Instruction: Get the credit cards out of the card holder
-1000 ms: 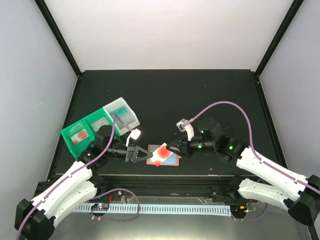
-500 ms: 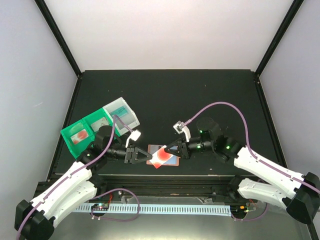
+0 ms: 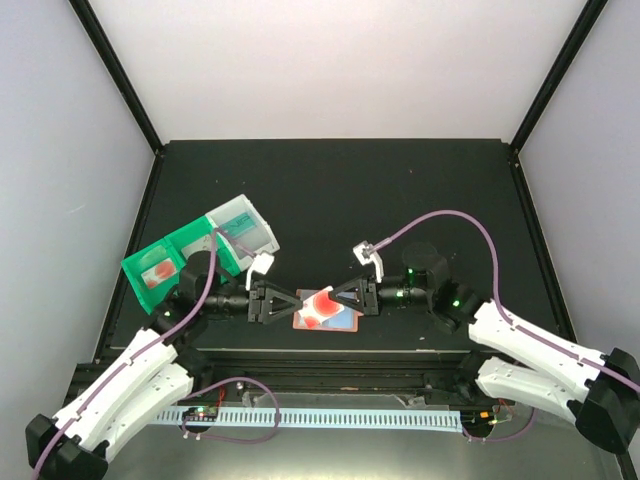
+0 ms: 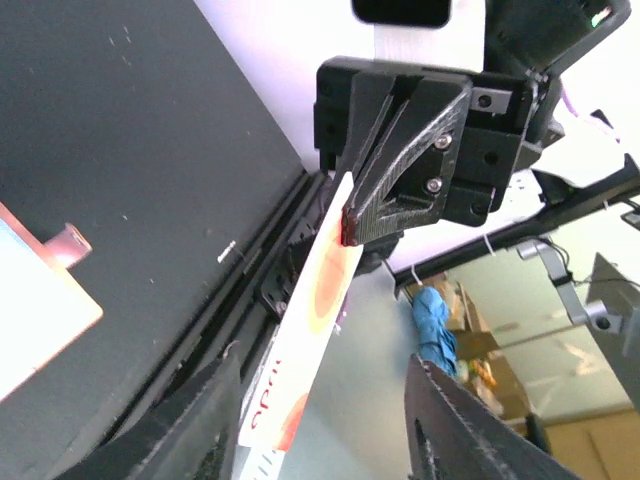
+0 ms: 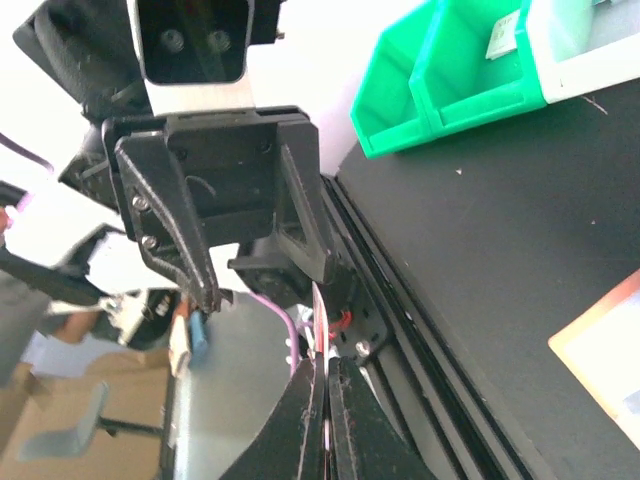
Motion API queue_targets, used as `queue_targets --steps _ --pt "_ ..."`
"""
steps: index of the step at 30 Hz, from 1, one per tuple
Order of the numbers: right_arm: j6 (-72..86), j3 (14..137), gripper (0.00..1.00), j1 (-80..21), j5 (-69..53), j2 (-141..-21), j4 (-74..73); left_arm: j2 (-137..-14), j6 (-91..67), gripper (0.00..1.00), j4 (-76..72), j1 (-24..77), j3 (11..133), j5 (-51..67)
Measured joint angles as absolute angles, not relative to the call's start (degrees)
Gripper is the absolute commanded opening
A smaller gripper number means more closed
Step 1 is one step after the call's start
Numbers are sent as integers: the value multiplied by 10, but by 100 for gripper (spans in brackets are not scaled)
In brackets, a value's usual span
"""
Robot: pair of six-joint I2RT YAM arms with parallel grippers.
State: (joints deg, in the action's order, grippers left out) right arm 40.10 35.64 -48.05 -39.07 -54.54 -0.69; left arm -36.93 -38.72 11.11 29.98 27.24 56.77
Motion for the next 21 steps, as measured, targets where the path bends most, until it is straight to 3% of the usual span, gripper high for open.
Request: queue_targets --steps 6,13,16,21 --pt "508 319 1 -479 -356 -545 113 -325 -435 57 107 300 274 497" --pt "609 314 1 -479 -303 -574 248 -271 -515 57 76 300 253 432" --pt "642 314 1 -479 -286 -593 288 -248 -554 51 53 300 233 408" --pt "669 314 1 -479 -268 -607 317 -241 -604 32 17 300 206 389"
